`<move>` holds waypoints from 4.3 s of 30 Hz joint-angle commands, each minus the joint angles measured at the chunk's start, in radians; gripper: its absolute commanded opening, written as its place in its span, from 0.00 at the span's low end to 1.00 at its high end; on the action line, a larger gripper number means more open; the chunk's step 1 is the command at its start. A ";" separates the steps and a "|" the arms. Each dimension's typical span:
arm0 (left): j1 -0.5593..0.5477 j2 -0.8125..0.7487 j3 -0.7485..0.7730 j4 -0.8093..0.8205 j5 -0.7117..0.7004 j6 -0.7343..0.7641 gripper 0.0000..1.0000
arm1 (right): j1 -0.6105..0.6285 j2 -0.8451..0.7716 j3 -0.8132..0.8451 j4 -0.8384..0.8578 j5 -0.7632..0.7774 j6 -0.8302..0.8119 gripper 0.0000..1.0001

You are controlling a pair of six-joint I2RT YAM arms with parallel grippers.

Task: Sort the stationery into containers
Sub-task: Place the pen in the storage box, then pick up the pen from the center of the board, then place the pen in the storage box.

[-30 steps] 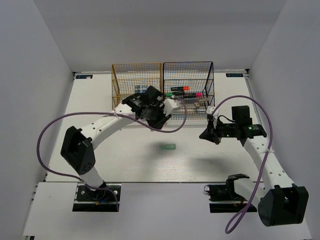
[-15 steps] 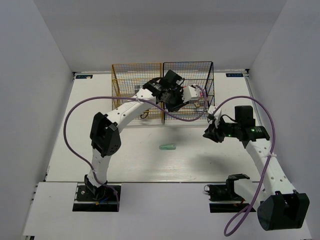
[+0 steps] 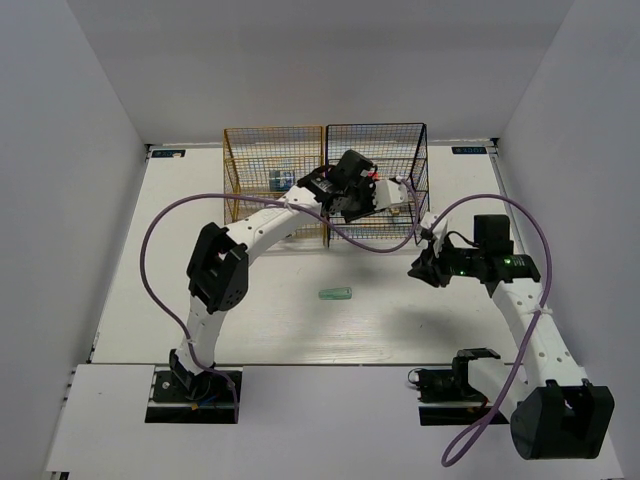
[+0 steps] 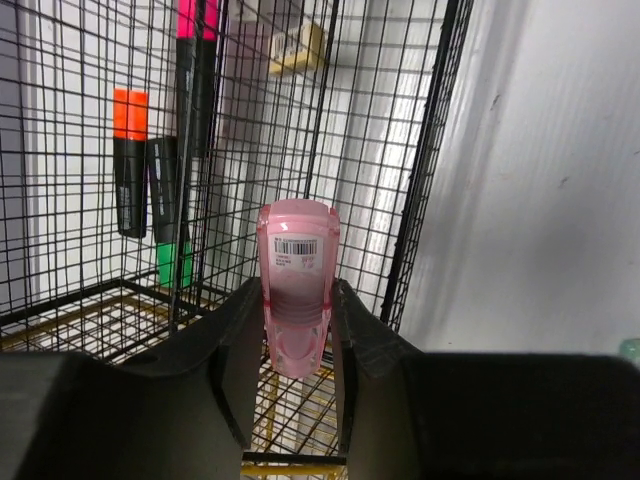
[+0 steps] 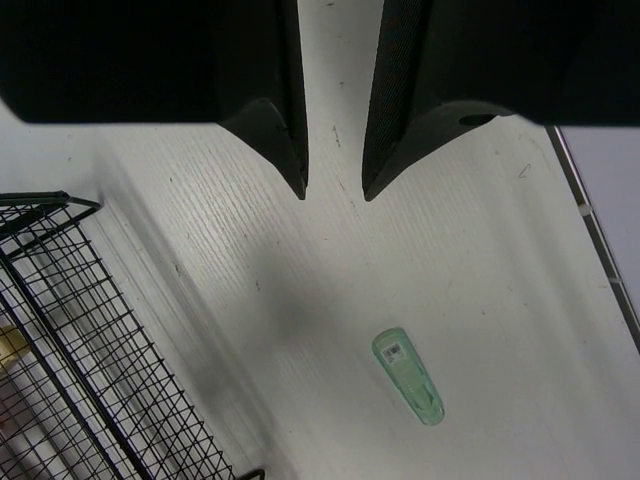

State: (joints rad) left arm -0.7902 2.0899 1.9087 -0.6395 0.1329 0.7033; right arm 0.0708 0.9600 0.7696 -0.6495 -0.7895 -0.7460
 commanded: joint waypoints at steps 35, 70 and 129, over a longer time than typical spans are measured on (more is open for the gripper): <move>-0.195 -0.507 -0.598 -0.013 -0.326 -0.915 0.73 | -0.094 0.074 0.037 -0.145 -0.220 -0.144 0.43; -0.101 -0.154 -0.599 0.040 0.165 -0.419 0.61 | -0.140 0.226 0.126 -0.490 -0.295 -0.558 0.46; -0.055 -0.014 0.035 0.000 -0.174 -0.166 0.00 | -0.194 0.273 0.171 -0.579 -0.347 -0.599 0.13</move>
State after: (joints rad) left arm -0.8520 2.1216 1.9553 -0.7330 -0.0025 0.5022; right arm -0.1184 1.2327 0.9165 -1.2251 -1.1065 -1.3411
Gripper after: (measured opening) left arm 0.401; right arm 0.125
